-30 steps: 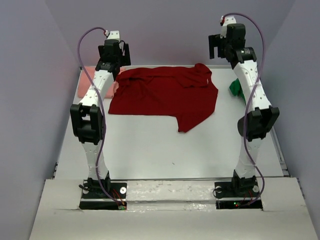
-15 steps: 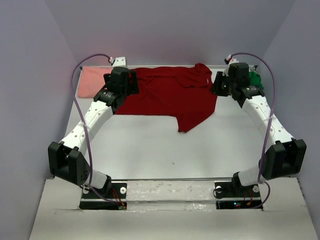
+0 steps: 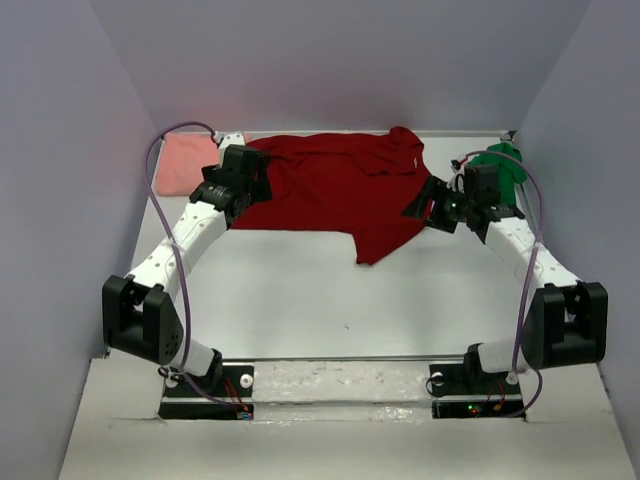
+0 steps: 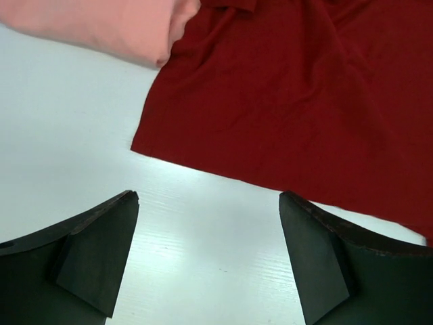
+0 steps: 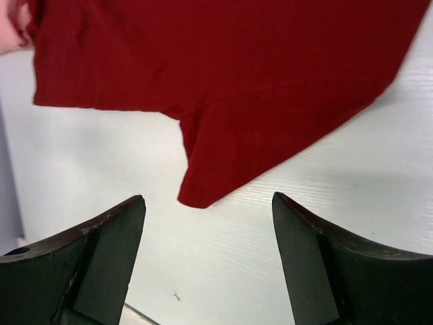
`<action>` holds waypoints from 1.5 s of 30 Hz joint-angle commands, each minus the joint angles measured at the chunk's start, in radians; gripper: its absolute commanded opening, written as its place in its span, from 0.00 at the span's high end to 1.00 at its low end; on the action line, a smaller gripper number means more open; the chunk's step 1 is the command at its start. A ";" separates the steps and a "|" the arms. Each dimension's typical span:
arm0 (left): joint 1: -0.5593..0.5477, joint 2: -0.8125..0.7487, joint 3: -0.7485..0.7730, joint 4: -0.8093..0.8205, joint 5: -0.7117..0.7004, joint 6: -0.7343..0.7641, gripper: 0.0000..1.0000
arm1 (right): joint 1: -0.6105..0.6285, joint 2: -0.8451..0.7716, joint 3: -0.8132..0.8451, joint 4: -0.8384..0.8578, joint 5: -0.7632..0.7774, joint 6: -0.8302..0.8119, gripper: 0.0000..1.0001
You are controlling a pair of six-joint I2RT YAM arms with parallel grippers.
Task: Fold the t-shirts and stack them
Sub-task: Flatten the tshirt out
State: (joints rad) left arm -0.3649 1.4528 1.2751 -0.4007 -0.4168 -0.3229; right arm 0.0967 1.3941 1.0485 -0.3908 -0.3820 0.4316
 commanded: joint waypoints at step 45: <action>0.216 -0.032 -0.118 0.125 0.378 -0.125 0.04 | -0.014 0.448 -0.153 0.529 -0.312 0.299 0.28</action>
State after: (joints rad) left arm -0.1551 1.4647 1.1557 -0.3027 -0.0517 -0.4465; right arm 0.0338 1.8076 0.8509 0.1223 -0.7448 0.7490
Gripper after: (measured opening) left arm 0.964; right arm 0.729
